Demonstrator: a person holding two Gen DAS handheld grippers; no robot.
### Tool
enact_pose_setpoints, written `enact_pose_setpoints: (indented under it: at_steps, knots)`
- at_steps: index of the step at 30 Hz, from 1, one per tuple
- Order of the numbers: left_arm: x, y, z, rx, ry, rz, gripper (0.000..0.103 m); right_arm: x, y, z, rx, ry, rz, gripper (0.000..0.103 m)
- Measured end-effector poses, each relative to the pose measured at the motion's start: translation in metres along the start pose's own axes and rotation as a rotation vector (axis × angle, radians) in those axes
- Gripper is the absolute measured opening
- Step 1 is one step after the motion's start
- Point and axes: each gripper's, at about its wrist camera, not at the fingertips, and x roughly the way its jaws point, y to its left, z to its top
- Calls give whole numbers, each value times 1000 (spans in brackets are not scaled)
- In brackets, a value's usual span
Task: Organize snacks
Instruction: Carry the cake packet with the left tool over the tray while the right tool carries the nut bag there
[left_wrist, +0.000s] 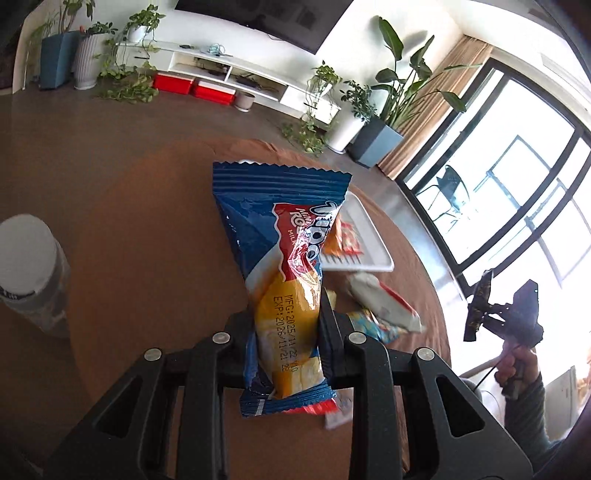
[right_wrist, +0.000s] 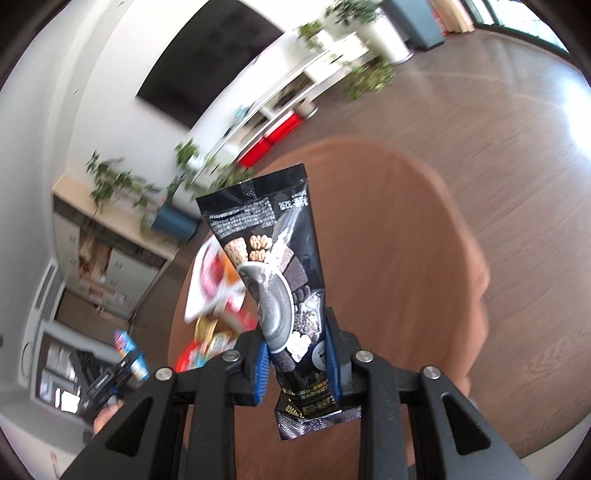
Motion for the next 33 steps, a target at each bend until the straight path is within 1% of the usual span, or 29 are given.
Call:
enact_pose_setpoints:
  at_steps: [2, 4, 7, 10, 14, 18, 23, 27, 33]
  knots:
    - [-2, 5, 23, 20, -10, 12, 24, -3, -1, 19, 3, -30, -27, 27]
    - [-1, 8, 46, 37, -3, 8, 24, -1, 3, 42, 1, -55, -40, 27]
    - [9, 4, 77, 69, 22, -2, 24, 11, 22, 72, -38, -63, -51, 27]
    - [30, -6, 100, 110, 60, -10, 24, 37, 49, 98, -105, -33, -44, 27]
    - [68, -23, 117, 157, 113, -27, 24, 79, 92, 118, -195, 32, -12, 27]
    - [104, -28, 129, 171, 167, -33, 24, 129, 129, 124, -271, 121, 17, 27]
    - [137, -24, 136, 158, 205, -23, 24, 183, 154, 123, -319, 220, 5, 27]
    - [155, -13, 135, 135, 236, -5, 24, 222, 156, 120, -311, 297, -37, 27]
    - [193, 3, 138, 137, 303, 45, 24, 256, 151, 109, -307, 355, -109, 27]
